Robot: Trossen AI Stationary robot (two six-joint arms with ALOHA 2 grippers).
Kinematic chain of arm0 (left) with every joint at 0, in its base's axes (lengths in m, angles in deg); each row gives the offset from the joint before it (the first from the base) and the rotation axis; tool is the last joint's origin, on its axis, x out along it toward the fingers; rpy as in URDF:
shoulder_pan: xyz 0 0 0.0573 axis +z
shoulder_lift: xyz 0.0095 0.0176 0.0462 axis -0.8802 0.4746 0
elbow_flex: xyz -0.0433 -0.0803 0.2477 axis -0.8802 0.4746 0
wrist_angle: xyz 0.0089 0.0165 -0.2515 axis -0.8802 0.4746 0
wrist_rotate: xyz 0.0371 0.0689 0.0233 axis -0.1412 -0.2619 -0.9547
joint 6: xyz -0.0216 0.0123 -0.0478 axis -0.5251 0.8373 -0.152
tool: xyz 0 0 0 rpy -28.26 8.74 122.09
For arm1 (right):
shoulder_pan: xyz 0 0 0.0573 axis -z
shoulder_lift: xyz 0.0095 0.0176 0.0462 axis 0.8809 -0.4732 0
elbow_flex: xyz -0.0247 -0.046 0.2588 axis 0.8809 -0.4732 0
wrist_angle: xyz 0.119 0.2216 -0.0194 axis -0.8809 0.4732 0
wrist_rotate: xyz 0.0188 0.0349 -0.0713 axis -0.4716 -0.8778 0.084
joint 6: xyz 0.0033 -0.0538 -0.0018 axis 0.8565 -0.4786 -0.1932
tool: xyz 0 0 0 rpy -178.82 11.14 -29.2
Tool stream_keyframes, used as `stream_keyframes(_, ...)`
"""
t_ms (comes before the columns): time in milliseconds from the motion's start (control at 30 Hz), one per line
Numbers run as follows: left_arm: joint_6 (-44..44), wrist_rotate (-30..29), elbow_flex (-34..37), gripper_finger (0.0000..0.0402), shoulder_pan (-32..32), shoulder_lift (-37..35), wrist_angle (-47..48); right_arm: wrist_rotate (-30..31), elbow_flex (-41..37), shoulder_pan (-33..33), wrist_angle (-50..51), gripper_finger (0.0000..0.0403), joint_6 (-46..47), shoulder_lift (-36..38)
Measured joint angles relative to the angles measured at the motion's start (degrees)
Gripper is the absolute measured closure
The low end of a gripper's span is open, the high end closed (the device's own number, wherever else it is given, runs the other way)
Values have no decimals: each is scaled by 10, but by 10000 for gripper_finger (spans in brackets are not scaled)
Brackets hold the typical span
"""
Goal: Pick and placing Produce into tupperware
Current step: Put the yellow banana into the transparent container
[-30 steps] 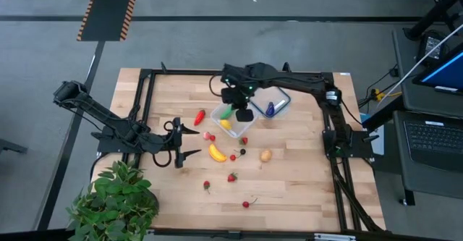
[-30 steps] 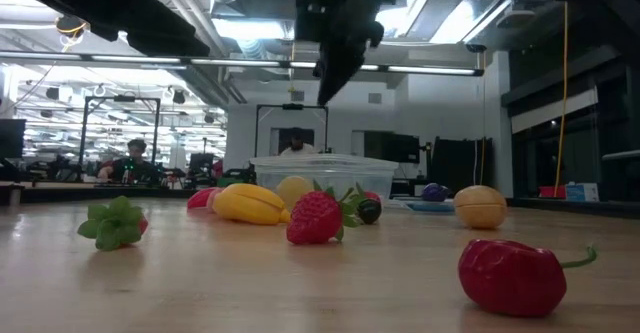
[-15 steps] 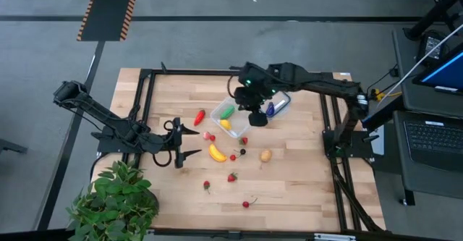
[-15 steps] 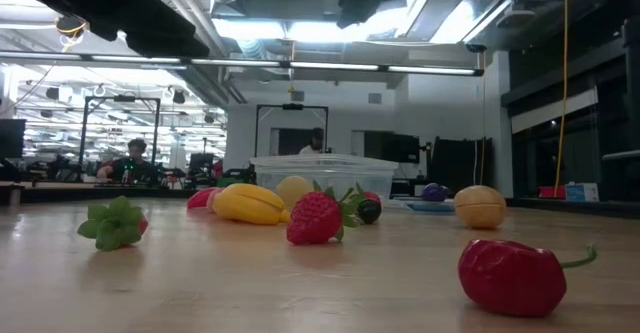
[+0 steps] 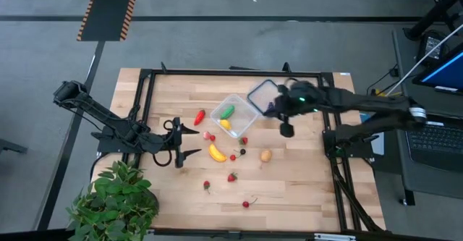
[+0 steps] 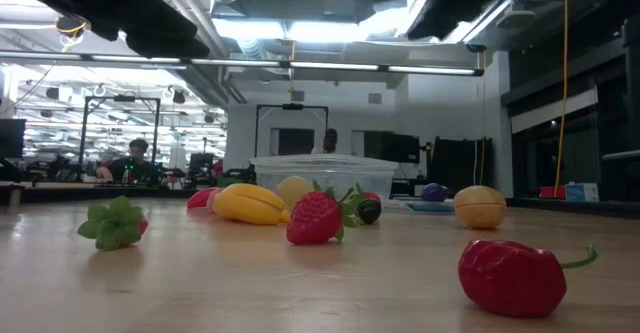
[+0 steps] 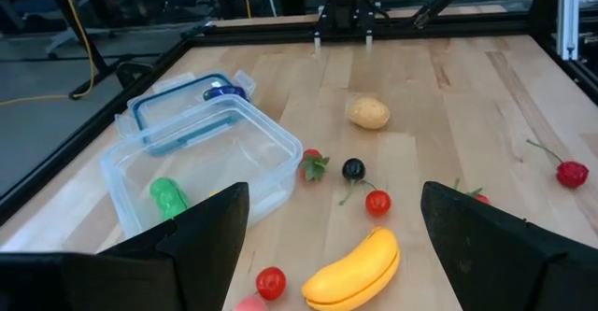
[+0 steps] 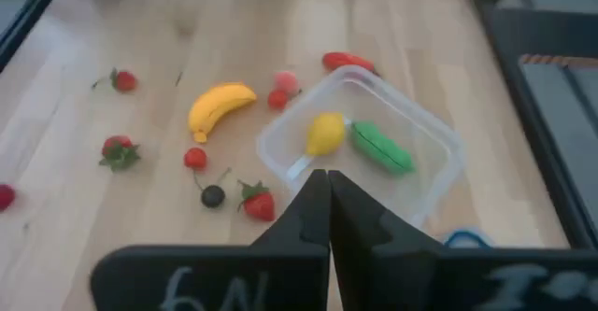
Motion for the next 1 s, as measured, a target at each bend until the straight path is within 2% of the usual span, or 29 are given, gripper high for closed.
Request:
stream_keyframes(267, 1, 9, 0, 92, 22, 0, -15, 6, -221, -16, -182, 403, 45, 195)
stream_keyframes(367, 1, 59, 0, 92, 47, 0, -24, 6, -294, -34, -283, 403, 48, 232)
stream_keyframes(500, 10, 120, 0, 92, 82, 1, -35, 6, -373, -62, -438, 398, 49, 239)
stream_keyframes(600, 16, 152, 0, 92, 105, 5, -44, 5, -410, -80, -509, 397, 51, 234)
stream_keyframes(733, 17, 196, 0, 92, 132, 20, -62, 4, -425, -99, -527, 395, 65, 234)
stream_keyframes(1000, 17, 206, 0, 92, 171, 79, -118, 5, -432, -111, -524, 394, 61, 234)
